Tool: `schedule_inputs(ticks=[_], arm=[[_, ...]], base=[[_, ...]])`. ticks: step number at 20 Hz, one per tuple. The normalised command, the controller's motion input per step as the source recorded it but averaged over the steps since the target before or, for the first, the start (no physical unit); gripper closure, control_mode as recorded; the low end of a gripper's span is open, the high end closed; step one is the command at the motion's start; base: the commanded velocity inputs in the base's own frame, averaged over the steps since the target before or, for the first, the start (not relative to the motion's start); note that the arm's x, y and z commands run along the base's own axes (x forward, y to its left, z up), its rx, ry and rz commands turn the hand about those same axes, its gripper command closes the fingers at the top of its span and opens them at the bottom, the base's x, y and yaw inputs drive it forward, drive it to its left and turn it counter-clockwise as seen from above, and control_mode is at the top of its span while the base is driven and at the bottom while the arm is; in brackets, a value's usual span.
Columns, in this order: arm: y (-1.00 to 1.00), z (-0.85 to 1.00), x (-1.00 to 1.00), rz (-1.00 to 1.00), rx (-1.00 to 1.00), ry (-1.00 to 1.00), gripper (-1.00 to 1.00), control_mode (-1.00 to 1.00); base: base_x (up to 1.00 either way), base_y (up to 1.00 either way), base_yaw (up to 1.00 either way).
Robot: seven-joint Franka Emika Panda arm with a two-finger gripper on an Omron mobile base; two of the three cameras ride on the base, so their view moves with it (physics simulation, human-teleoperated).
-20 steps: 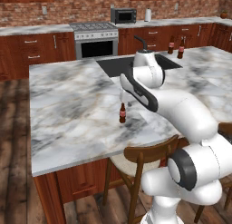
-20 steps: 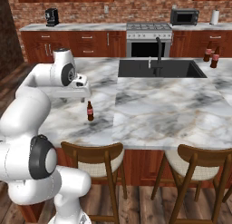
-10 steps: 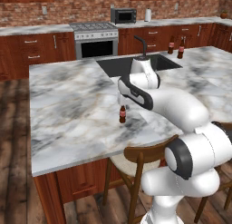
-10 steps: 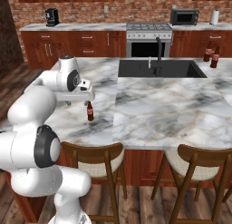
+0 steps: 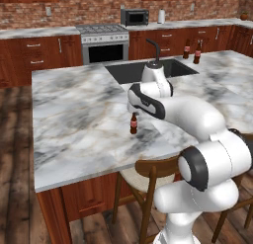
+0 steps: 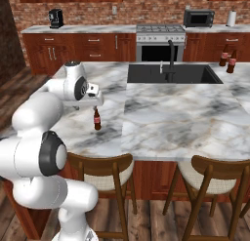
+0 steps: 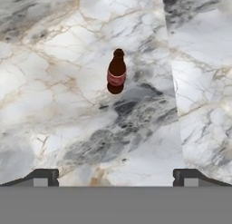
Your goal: Place the large bottle from the dining counter next to the other large bottle outside the sink, and place the small bottle from the dining counter next to the other small bottle inside the sink.
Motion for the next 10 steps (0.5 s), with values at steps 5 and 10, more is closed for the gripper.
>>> schedule_inputs(ticks=[5, 10], arm=[[0.02, 0.0, 0.18, 0.0, 0.0, -0.01, -1.0, -1.0], [0.0, 0.0, 0.32, 0.0, 0.0, 0.01, -1.0, -1.0]], base=[[0.0, 0.0, 0.0], [0.0, 0.0, 0.0]])
